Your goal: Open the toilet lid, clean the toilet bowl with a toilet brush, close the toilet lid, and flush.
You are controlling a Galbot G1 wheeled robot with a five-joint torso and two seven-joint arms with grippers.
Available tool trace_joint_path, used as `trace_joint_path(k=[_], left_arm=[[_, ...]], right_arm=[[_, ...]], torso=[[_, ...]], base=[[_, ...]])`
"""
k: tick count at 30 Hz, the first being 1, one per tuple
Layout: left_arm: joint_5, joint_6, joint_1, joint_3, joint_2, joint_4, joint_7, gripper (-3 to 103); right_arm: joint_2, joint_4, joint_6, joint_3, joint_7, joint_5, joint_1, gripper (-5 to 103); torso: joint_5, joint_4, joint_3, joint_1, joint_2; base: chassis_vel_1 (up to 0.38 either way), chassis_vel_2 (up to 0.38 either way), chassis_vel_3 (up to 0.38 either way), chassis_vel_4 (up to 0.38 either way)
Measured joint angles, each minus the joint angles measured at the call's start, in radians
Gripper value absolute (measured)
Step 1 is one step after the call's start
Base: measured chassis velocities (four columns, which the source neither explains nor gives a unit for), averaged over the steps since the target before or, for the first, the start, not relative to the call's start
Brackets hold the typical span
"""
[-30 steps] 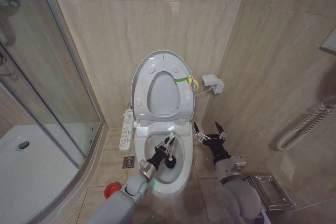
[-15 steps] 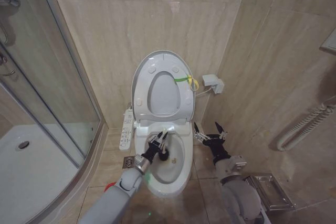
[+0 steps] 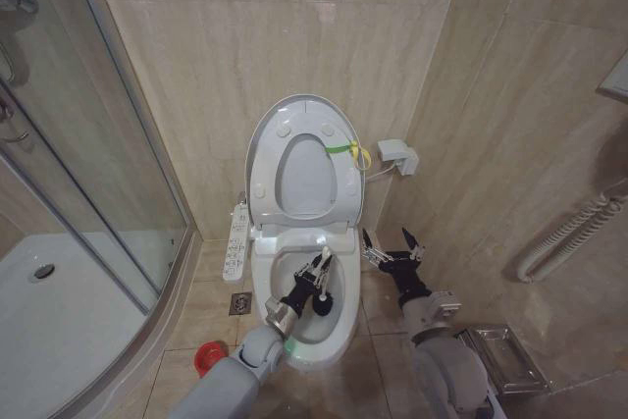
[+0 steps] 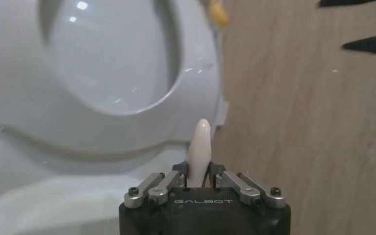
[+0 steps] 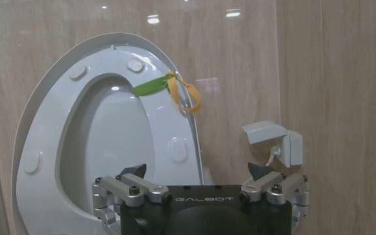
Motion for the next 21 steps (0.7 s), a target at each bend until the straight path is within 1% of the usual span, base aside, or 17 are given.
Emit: trace_joint_path(k=[2, 4, 5, 6, 7, 8, 11, 14, 15, 18, 21], left_arm=[[-0.004, 0.001, -0.013, -0.008, 0.006, 0.033, 0.001, 21], [0.073, 0.001, -0.023, -0.045, 0.012, 0.070, -0.012, 21], [0.073, 0.001, -0.023, -0.045, 0.012, 0.070, -0.012, 21], [0.126, -0.002, -0.029, -0.070, 0.014, 0.089, -0.014, 21], [0.152, -0.006, -0.035, -0.084, 0.017, 0.096, -0.014, 21], [0.161, -0.011, -0.041, -0.094, 0.021, 0.096, -0.016, 21], [0.157, -0.017, -0.044, -0.100, 0.024, 0.079, -0.018, 21], [0.145, -0.037, -0.039, -0.093, 0.020, 0.024, -0.017, 21], [0.145, -0.037, -0.039, -0.093, 0.020, 0.024, -0.017, 21], [0.142, -0.055, -0.022, -0.054, 0.000, -0.025, -0.016, 21], [0.136, -0.060, -0.013, -0.030, -0.015, -0.029, -0.015, 21]], right_arm=[[0.000, 0.000, 0.000, 0.000, 0.000, 0.000, 0.000, 100], [0.000, 0.000, 0.000, 0.000, 0.000, 0.000, 0.000, 100], [0.000, 0.000, 0.000, 0.000, 0.000, 0.000, 0.000, 100], [0.000, 0.000, 0.000, 0.000, 0.000, 0.000, 0.000, 100], [0.000, 0.000, 0.000, 0.000, 0.000, 0.000, 0.000, 100], [0.000, 0.000, 0.000, 0.000, 0.000, 0.000, 0.000, 100], [0.000, 0.000, 0.000, 0.000, 0.000, 0.000, 0.000, 100], [0.000, 0.000, 0.000, 0.000, 0.000, 0.000, 0.000, 100], [0.000, 0.000, 0.000, 0.000, 0.000, 0.000, 0.000, 100], [0.000, 0.000, 0.000, 0.000, 0.000, 0.000, 0.000, 100], [0.000, 0.000, 0.000, 0.000, 0.000, 0.000, 0.000, 100]], torso=[[-0.0002, -0.0003, 0.000, 0.000, 0.000], [-0.0001, -0.0003, 0.000, 0.000, 0.000], [-0.0001, -0.0003, 0.000, 0.000, 0.000], [-0.0002, -0.0001, 0.000, 0.000, 0.000], [-0.0001, 0.0001, 0.000, 0.000, 0.000], [-0.0002, 0.0000, 0.000, 0.000, 0.000], [-0.0001, 0.0000, 0.000, 0.000, 0.000], [-0.0001, -0.0002, 0.000, 0.000, 0.000], [-0.0001, -0.0002, 0.000, 0.000, 0.000], [0.0000, -0.0003, 0.000, 0.000, 0.000], [0.0000, -0.0002, 0.000, 0.000, 0.000]], base=[[0.000, 0.000, 0.000, 0.000], [0.000, 0.000, 0.000, 0.000], [0.000, 0.000, 0.000, 0.000], [0.000, 0.000, 0.000, 0.000], [0.000, 0.000, 0.000, 0.000], [0.000, 0.000, 0.000, 0.000], [0.000, 0.000, 0.000, 0.000], [0.000, 0.000, 0.000, 0.000], [0.000, 0.000, 0.000, 0.000], [0.000, 0.000, 0.000, 0.000], [0.000, 0.000, 0.000, 0.000]])
